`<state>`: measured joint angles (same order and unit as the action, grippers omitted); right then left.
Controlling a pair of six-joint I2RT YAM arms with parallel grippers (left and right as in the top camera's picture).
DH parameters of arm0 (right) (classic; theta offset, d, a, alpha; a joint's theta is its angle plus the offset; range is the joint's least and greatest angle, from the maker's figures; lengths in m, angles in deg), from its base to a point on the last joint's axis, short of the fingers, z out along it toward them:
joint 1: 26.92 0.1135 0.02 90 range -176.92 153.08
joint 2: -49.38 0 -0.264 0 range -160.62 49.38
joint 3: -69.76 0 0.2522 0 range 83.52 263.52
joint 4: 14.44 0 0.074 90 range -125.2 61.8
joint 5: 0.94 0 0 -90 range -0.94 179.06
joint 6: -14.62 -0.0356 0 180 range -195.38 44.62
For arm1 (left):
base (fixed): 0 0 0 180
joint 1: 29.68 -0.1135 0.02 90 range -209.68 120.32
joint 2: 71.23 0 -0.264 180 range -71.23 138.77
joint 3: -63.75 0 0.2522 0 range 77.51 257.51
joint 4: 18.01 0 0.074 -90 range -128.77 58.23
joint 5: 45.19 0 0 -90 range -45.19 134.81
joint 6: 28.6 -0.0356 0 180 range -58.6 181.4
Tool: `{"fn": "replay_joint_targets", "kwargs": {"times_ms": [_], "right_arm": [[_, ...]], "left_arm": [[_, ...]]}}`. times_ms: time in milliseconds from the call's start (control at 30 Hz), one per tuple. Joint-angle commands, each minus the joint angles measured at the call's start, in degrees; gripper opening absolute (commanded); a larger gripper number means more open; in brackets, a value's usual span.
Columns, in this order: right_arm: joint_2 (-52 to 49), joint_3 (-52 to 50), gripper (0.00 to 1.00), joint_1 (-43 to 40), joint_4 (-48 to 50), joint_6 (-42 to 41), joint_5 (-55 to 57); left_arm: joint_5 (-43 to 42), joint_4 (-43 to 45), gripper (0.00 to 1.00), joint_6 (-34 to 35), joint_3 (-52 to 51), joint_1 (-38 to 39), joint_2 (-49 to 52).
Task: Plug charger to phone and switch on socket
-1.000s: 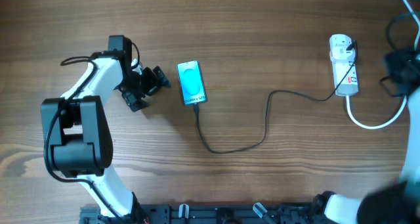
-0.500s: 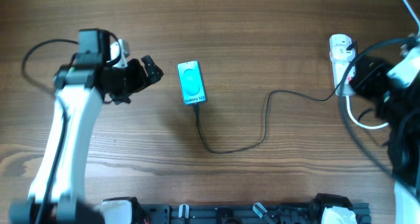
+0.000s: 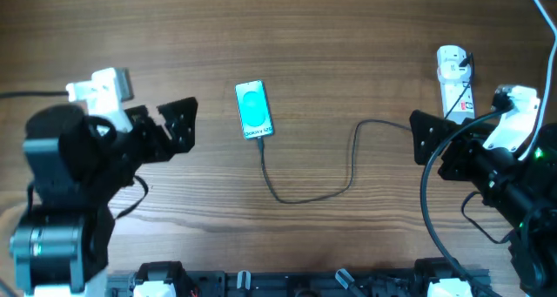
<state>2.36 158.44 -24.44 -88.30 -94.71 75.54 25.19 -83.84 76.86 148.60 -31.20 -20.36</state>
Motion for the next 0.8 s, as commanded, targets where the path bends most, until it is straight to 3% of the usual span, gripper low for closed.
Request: {"fn": "replay_joint_targets", "kwargs": {"times_ms": [0, 767], "right_arm": [[0.31, 0.07, 1.00, 0.28, -0.46, 0.92, -0.02], [-5.53, 0.07, 1.00, 0.28, -0.61, 0.94, -0.02]], "left_arm": [[1.70, -0.61, 1.00, -1.36, -0.24, -0.22, -2.10], [1.70, -2.43, 1.00, -1.38, -0.24, -0.22, -2.01]]}}
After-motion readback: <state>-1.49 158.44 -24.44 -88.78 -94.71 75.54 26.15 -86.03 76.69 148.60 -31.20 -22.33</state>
